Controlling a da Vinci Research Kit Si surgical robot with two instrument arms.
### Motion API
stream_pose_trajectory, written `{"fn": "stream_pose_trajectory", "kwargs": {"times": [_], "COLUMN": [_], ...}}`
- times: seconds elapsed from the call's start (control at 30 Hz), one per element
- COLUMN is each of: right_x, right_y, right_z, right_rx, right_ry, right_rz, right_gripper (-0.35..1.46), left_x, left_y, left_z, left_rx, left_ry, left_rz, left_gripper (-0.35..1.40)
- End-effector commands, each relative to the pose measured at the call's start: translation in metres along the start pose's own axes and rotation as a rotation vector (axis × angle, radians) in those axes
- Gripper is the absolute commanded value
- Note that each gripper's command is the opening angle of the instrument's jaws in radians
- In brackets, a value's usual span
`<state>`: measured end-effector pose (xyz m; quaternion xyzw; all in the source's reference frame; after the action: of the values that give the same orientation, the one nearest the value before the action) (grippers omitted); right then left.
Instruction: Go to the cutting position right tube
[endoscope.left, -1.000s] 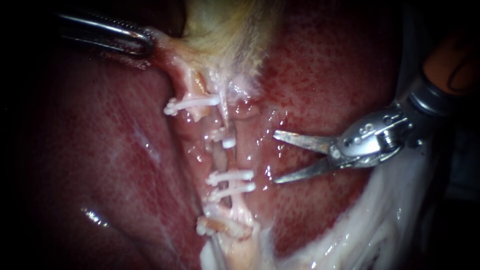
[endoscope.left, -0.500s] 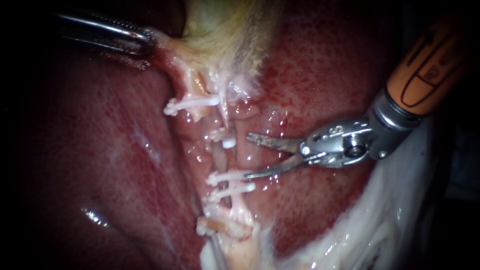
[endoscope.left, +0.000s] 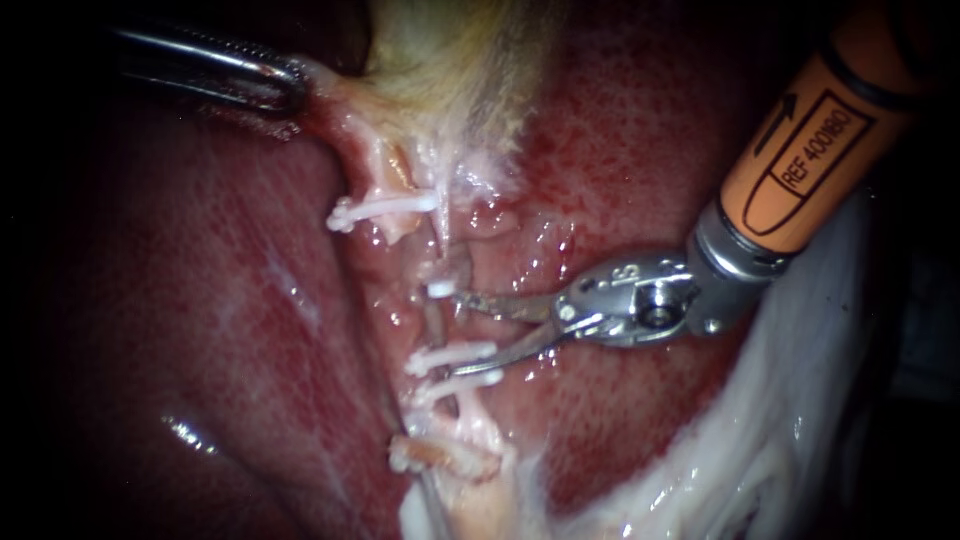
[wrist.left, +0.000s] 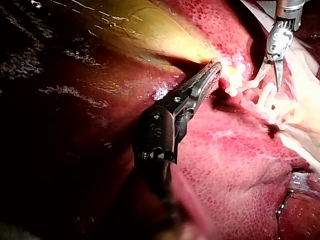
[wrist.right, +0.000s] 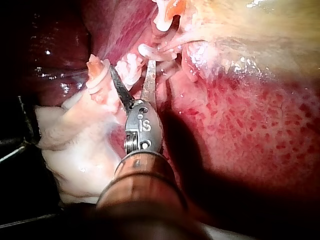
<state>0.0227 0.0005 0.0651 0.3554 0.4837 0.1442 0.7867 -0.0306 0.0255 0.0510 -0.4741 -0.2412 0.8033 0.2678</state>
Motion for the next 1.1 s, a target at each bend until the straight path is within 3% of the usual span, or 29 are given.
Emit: {"fn": "stream_pose_trajectory", "kwargs": {"times": [0.03,0.27,0.47,0.63,0.8,1.1], "right_x": [0.0001,0.0003,0.0,-0.0008,-0.0012,-0.0005], "right_y": [0.0001,0.0011,0.0016,0.0018,0.0019,0.0021], "right_z": [0.0001,0.0009,0.0015,0.0018,0.0021,0.0031], "right_rx": [0.014,0.108,0.106,0.092,0.089,0.165], "right_ry": [0.012,0.048,0.045,0.003,-0.004,0.08], "right_rz": [-0.004,0.005,0.037,0.037,0.034,0.032], "right_gripper": [1.34,1.22,1.22,1.22,1.22,1.22], "left_x": [0.0,0.0,-0.0001,-0.0001,-0.0001,-0.0001], "left_y": [0.0,0.0,0.0,0.0,0.0,0.0], "left_z": [0.0,0.0,0.0,0.0,0.0,0.0001], "left_rx": [0.0,0.0,0.0,0.0,0.001,0.001], "left_ry": [0.0,0.0,0.0,0.0,0.0,0.0], "left_rz": [0.0,0.0,0.0,0.0,0.0,0.0], "left_gripper": [-0.35,-0.35,-0.35,-0.35,-0.35,-0.35]}}
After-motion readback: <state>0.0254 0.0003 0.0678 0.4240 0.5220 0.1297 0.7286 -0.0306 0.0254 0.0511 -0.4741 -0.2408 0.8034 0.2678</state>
